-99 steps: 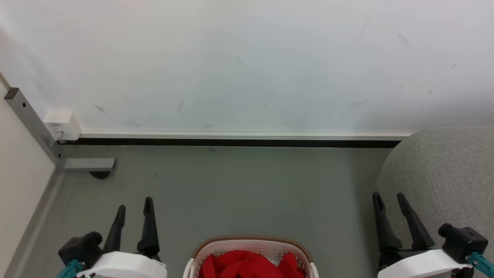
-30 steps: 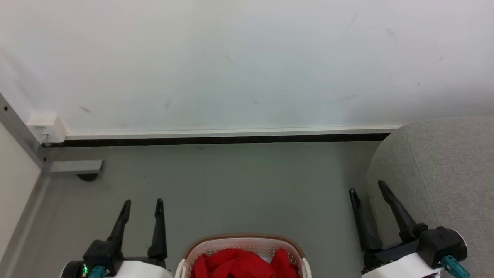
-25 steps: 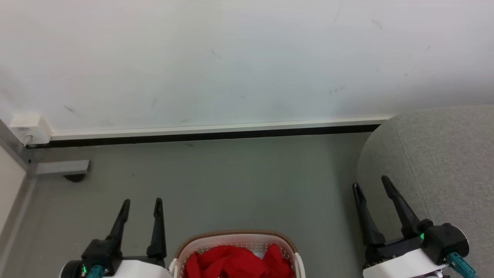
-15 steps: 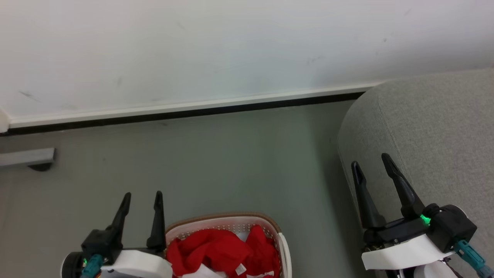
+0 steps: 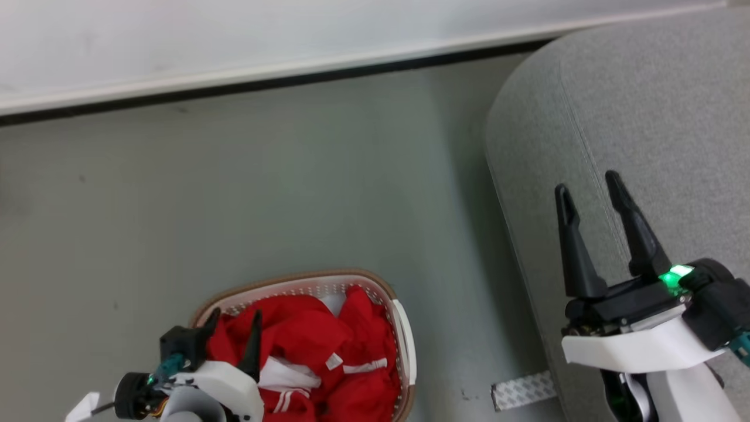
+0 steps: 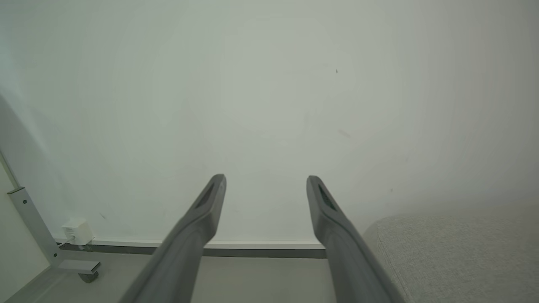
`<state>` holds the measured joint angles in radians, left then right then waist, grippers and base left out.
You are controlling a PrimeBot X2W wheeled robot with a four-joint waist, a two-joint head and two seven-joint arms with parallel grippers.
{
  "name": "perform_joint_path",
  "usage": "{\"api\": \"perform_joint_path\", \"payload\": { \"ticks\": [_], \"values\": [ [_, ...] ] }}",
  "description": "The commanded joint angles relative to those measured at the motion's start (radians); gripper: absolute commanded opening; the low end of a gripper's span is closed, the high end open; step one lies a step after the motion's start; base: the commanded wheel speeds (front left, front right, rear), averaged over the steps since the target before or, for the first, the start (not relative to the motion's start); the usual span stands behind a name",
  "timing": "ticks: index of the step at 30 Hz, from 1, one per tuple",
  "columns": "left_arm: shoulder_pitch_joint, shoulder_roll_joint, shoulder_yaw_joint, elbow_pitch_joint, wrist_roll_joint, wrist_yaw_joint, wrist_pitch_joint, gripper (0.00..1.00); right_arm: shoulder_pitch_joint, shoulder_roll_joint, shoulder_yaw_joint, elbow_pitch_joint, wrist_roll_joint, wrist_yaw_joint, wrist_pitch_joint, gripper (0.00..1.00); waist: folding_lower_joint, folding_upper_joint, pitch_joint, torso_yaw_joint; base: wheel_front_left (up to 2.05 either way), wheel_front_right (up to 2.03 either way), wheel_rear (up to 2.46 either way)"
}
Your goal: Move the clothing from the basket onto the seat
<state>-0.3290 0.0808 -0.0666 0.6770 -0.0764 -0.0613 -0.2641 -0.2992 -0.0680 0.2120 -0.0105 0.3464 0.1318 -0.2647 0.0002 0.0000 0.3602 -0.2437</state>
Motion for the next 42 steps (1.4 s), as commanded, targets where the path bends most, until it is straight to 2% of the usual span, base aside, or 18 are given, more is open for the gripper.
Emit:
{"api": "perform_joint_path", "payload": {
  "ticks": [1, 10, 15, 23, 34, 35, 36, 37, 42],
  "values": [
    [-0.028, 0.016, -0.002, 0.038, 0.008, -0.005, -0.001, 1.0, -0.017, -0.009, -0.007, -0.011, 0.007, -0.002, 0.001, 1.0, -0.0002, 0.0, 0.045, -0.025, 0.0, 0.0, 0.0],
    [-0.183, 0.069, -0.054, 0.349, 0.027, -0.043, 0.009, 1.0, -0.076, 0.001, -0.004, -0.042, 0.015, -0.002, 0.001, 1.0, -0.0002, 0.0, 0.161, -0.093, 0.0, 0.0, 0.0],
    [-0.247, 0.11, -0.064, 0.478, 0.03, -0.05, 0.067, 1.0, -0.097, 0.012, 0.01, -0.049, 0.027, -0.002, 0.001, 1.0, -0.0002, 0.0, 0.22, -0.139, 0.0, 0.0, 0.0],
    [-0.334, 0.178, -0.151, 0.564, 0.102, -0.054, 0.12, 1.0, -0.122, 0.018, 0.029, -0.062, 0.062, -0.002, 0.001, 1.0, -0.0002, 0.0, 0.319, -0.188, 0.0, 0.0, 0.0],
    [-0.408, 0.183, -0.266, 0.599, 0.187, -0.05, 0.286, 1.0, -0.174, 0.019, 0.055, -0.067, 0.093, -0.002, 0.001, 1.0, -0.0002, 0.0, 0.413, -0.194, 0.0, 0.0, 0.0],
    [-0.413, 0.178, -0.268, 0.601, 0.187, -0.043, 0.301, 0.79, -0.178, 0.018, 0.057, -0.066, 0.095, -0.002, 0.001, 1.0, -0.0002, 0.0, 0.416, -0.193, 0.0, 0.0, 0.0],
    [-0.418, 0.173, -0.271, 0.602, 0.188, -0.037, 0.314, 0.35, -0.179, 0.019, 0.058, -0.066, 0.096, -0.002, 0.001, 1.0, -0.0002, 0.0, 0.417, -0.193, 0.0, 0.0, 0.0],
    [-0.422, 0.167, -0.274, 0.602, 0.187, -0.034, 0.325, 0.0, -0.18, 0.019, 0.058, -0.064, 0.098, -0.002, 0.001, 1.0, -0.0002, 0.0, 0.417, -0.192, 0.0, 0.0, 0.0],
    [-0.418, 0.13, -0.283, 0.603, 0.169, -0.039, 0.323, 0.0, -0.172, 0.018, 0.048, -0.047, 0.08, -0.002, 0.001, 1.0, -0.0002, 0.0, 0.369, -0.169, 0.0, 0.0, 0.0]
  ]
}}
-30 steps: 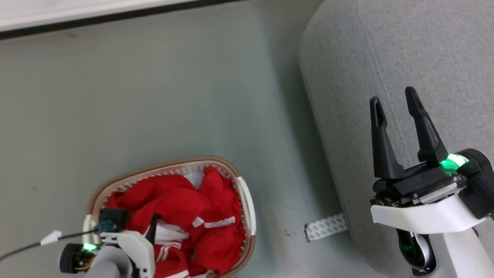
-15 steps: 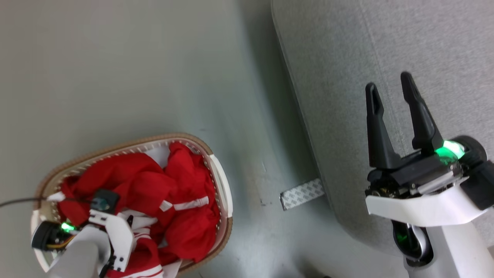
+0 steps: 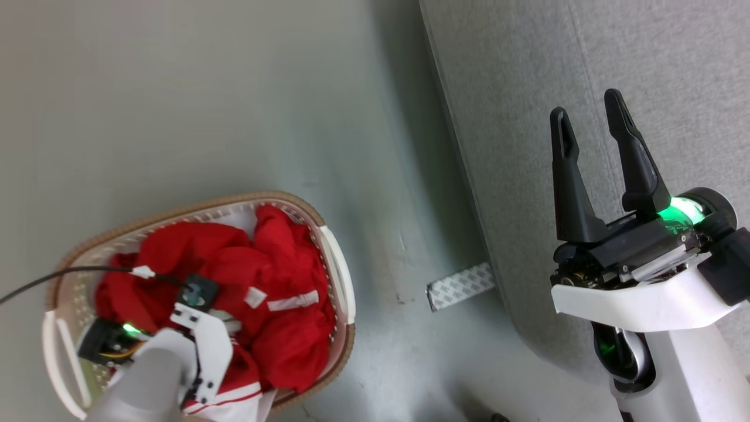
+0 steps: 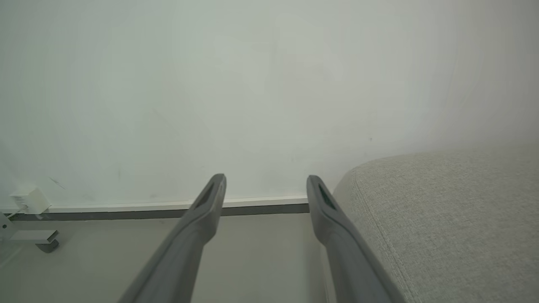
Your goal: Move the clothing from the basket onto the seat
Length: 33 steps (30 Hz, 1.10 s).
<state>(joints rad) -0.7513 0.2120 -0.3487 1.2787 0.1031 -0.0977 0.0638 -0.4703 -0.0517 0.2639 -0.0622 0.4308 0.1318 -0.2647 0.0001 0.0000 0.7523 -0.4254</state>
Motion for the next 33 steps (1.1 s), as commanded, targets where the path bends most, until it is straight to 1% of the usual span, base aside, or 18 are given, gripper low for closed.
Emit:
{"api": "perform_joint_path", "payload": {
  "ticks": [1, 6, 10, 15, 17, 20, 23, 26, 29, 33],
  "values": [
    [0.012, -0.01, -0.001, 0.001, -0.018, -0.005, -0.009, 0.0, 0.003, 0.001, -0.006, 0.008, -0.012, -0.002, 0.001, 1.0, -0.0001, 0.0, -0.039, 0.019, 0.0, 0.0, 0.0],
    [0.053, -0.048, 0.002, -0.005, -0.046, -0.016, -0.069, 0.0, 0.023, 0.001, -0.014, 0.025, -0.04, -0.002, 0.001, 1.0, -0.0001, 0.0, -0.151, 0.06, 0.0, 0.0, 0.0],
    [0.094, -0.107, 0.024, -0.009, -0.103, -0.022, -0.127, 0.0, 0.055, 0.0, -0.024, 0.05, -0.063, -0.002, 0.001, 1.0, -0.0001, 0.0, -0.273, 0.121, 0.0, 0.0, 0.0],
    [0.152, -0.156, 0.02, -0.031, -0.159, -0.028, -0.214, 0.0, 0.12, -0.039, -0.055, 0.083, -0.074, -0.002, 0.001, 1.0, -0.0001, 0.0, -0.427, 0.204, 0.0, 0.0, 0.0],
    [0.175, -0.159, 0.013, -0.057, -0.183, -0.029, -0.258, 0.0, 0.146, -0.05, -0.059, 0.087, -0.068, -0.002, 0.001, 1.0, -0.0001, 0.0, -0.479, 0.231, 0.0, 0.0, 0.0],
    [0.234, -0.161, -0.03, -0.128, -0.273, -0.032, -0.299, 0.0, 0.181, -0.074, -0.057, 0.097, -0.058, -0.002, 0.001, 1.0, -0.0001, 0.0, -0.55, 0.269, 0.0, 0.0, 0.0],
    [0.283, -0.161, -0.102, -0.211, -0.376, -0.033, -0.315, 0.0, 0.217, -0.088, -0.058, 0.106, -0.052, -0.002, 0.001, 1.0, -0.0001, 0.0, -0.606, 0.305, 0.0, 0.0, 0.0],
    [0.304, -0.16, -0.141, -0.276, -0.452, -0.033, -0.323, 0.0, 0.25, -0.099, -0.069, 0.109, -0.046, -0.002, 0.001, 1.0, -0.0001, 0.0, -0.651, 0.338, 0.0, 0.0, 0.0],
    [0.308, -0.16, -0.158, -0.345, -0.516, -0.033, -0.33, 0.0, 0.277, -0.101, -0.075, 0.112, -0.04, -0.002, 0.001, 1.0, -0.0001, 0.0, -0.688, 0.366, 0.0, 0.0, 0.0],
    [0.316, -0.158, -0.136, -0.465, -0.574, -0.033, -0.329, 0.0, 0.303, -0.106, -0.07, 0.113, -0.038, -0.002, 0.001, 1.0, -0.0001, 0.0, -0.728, 0.395, 0.0, 0.0, 0.0]
  ]
}}
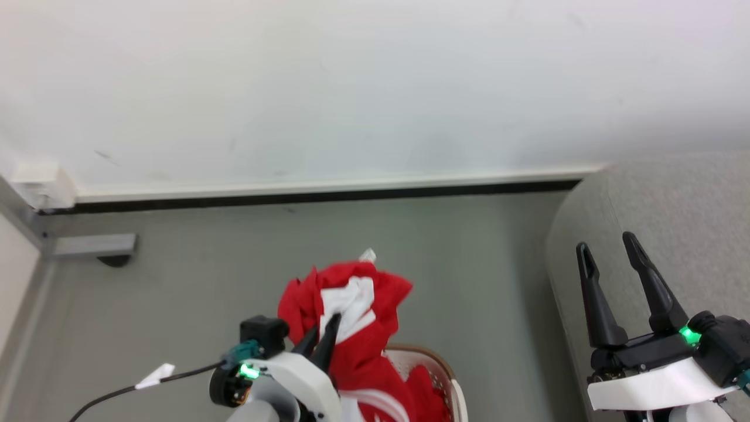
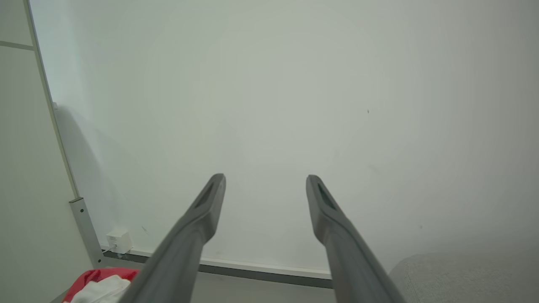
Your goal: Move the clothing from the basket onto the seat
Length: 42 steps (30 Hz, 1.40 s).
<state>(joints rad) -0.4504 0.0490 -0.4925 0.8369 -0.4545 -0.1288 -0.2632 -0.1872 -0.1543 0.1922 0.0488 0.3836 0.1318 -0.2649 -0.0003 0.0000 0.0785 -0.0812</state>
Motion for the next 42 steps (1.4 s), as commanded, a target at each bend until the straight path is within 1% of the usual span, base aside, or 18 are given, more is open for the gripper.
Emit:
{"api": "perform_joint_path", "payload": {
  "ticks": [1, 8, 10, 11, 14, 19, 23, 30, 35, 38, 42],
  "values": [
    [0.024, 0.005, 0.02, -0.055, -0.049, -0.002, -0.002, 0.0, 0.024, -0.005, 0.004, 0.002, 0.01, -0.002, 0.001, 1.0, 0.0003, 0.0, -0.064, 0.056, 0.0, 0.0, 0.0],
    [-0.01, 0.029, 0.03, -0.26, -0.131, -0.002, -0.002, 0.0, 0.044, -0.001, 0.023, 0.006, 0.015, -0.002, 0.001, 1.0, 0.0003, 0.0, -0.093, 0.077, 0.0, 0.0, 0.0],
    [-0.035, 0.049, 0.024, -0.299, -0.126, -0.002, -0.001, 0.0, 0.05, -0.001, 0.029, 0.008, 0.016, -0.002, 0.001, 1.0, 0.0003, 0.0, -0.101, 0.08, 0.0, 0.0, 0.0],
    [-0.043, 0.048, 0.018, -0.316, -0.133, -0.002, 0.004, 0.0, 0.053, -0.001, 0.033, 0.008, 0.015, -0.002, 0.001, 1.0, 0.0003, 0.0, -0.104, 0.084, 0.0, 0.0, 0.0],
    [-0.082, 0.059, 0.015, -0.361, -0.127, -0.001, 0.02, 0.0, 0.058, -0.005, 0.055, 0.012, 0.012, -0.002, 0.001, 1.0, 0.0003, 0.0, -0.108, 0.092, 0.0, 0.0, 0.0],
    [-0.11, 0.069, 0.018, -0.441, -0.125, 0.021, 0.05, 0.0, 0.067, -0.004, 0.081, 0.02, 0.026, -0.002, 0.001, 1.0, 0.0003, 0.0, -0.11, 0.093, 0.0, 0.0, 0.0],
    [-0.094, 0.075, 0.014, -0.49, -0.12, 0.04, 0.067, 0.0, 0.065, -0.011, 0.101, 0.029, 0.031, -0.002, 0.001, 1.0, 0.0003, 0.0, -0.109, 0.091, 0.0, 0.0, 0.0],
    [-0.073, 0.073, -0.001, -0.534, -0.121, 0.052, 0.085, 0.0, 0.054, -0.029, 0.139, 0.039, 0.02, -0.002, 0.001, 1.0, 0.0003, 0.0, -0.111, 0.094, 0.0, 0.0, 0.0],
    [-0.07, 0.067, -0.018, -0.554, -0.117, 0.06, 0.099, 0.0, 0.01, -0.054, 0.241, 0.088, 0.01, -0.002, 0.001, 1.0, 0.0003, 0.0, -0.112, 0.108, 0.0, 0.0, 0.0],
    [-0.072, 0.061, -0.028, -0.569, -0.115, 0.064, 0.105, 0.0, -0.036, -0.058, 0.315, 0.148, 0.03, -0.002, 0.001, 1.0, 0.0003, 0.0, -0.111, 0.122, 0.0, 0.0, 0.0],
    [-0.078, 0.048, -0.053, -0.583, -0.114, 0.065, 0.113, 0.0, -0.114, -0.074, 0.437, 0.264, 0.056, -0.002, 0.001, 1.0, 0.0003, 0.0, -0.109, 0.151, 0.0, 0.0, 0.0]
  ]
}}
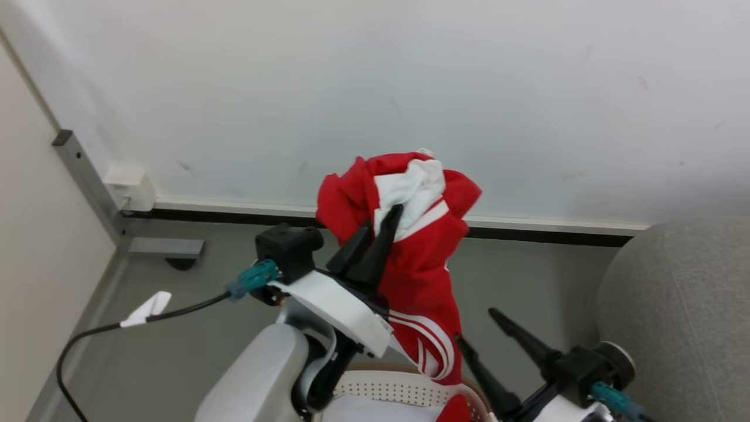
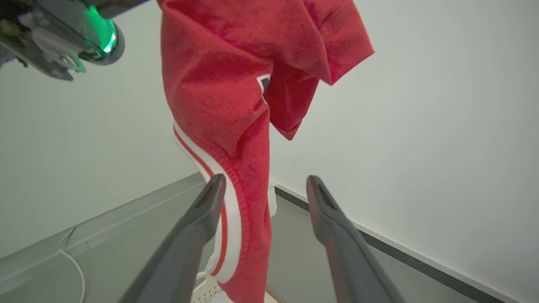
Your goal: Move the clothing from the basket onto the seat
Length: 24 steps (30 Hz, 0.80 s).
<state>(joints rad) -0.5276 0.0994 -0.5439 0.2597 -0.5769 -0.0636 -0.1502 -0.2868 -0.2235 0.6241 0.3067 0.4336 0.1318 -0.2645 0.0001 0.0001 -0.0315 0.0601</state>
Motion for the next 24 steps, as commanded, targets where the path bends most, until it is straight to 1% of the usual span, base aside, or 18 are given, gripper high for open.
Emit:
{"api": "perform_joint_path", "payload": {
  "ticks": [1, 5, 9, 13, 19, 20, 21, 22, 24],
  "values": [
    [-0.002, -0.006, -0.009, -0.008, 0.008, -0.002, 0.003, 0.0, -0.033, -0.009, 0.042, 0.038, 0.017, -0.002, 0.0, 1.0, -0.0001, -0.0001, 0.001, 0.019, 0.0, 0.0, 0.0],
    [-0.002, -0.017, -0.044, -0.025, -0.002, -0.01, 0.015, 0.0, -0.121, -0.023, 0.202, 0.177, 0.071, -0.002, 0.0, 1.0, -0.0001, -0.0001, -0.003, 0.05, 0.0, 0.0, 0.0],
    [0.003, -0.03, -0.081, -0.041, -0.013, -0.016, 0.023, 0.0, -0.193, -0.006, 0.293, 0.28, 0.124, -0.002, 0.0, 1.0, -0.0001, -0.0001, -0.006, 0.083, 0.0, 0.0, 0.0],
    [0.008, -0.037, -0.115, -0.059, -0.028, -0.016, 0.031, 0.0, -0.239, 0.016, 0.328, 0.335, 0.162, -0.002, 0.0, 1.0, -0.0001, -0.0001, -0.008, 0.118, 0.0, 0.0, 0.0],
    [0.014, -0.042, -0.14, -0.07, -0.041, -0.01, 0.035, 0.0, -0.254, 0.036, 0.331, 0.366, 0.194, -0.002, 0.0, 1.0, -0.0001, -0.0001, -0.013, 0.159, 0.0, 0.0, 0.0],
    [0.015, -0.042, -0.142, -0.07, -0.042, -0.007, 0.036, 0.0, -0.249, 0.039, 0.332, 0.37, 0.202, -0.002, 0.0, 0.85, -0.0001, -0.0001, -0.014, 0.163, 0.0, 0.0, 0.0],
    [0.016, -0.042, -0.142, -0.07, -0.042, -0.005, 0.037, 0.0, -0.247, 0.04, 0.333, 0.375, 0.208, -0.002, 0.0, 0.33, -0.0001, -0.0001, -0.015, 0.166, 0.0, 0.0, 0.0],
    [0.017, -0.04, -0.142, -0.07, -0.041, -0.002, 0.037, 0.0, -0.248, 0.039, 0.33, 0.377, 0.212, -0.002, 0.0, 0.0, -0.0001, -0.0001, -0.015, 0.168, 0.0, 0.0, 0.0],
    [0.019, -0.036, -0.14, -0.068, -0.043, 0.0, 0.037, 0.0, -0.244, 0.042, 0.316, 0.371, 0.216, -0.002, 0.0, 0.0, -0.0001, -0.0001, -0.015, 0.17, 0.0, 0.0, 0.0]
  ]
}}
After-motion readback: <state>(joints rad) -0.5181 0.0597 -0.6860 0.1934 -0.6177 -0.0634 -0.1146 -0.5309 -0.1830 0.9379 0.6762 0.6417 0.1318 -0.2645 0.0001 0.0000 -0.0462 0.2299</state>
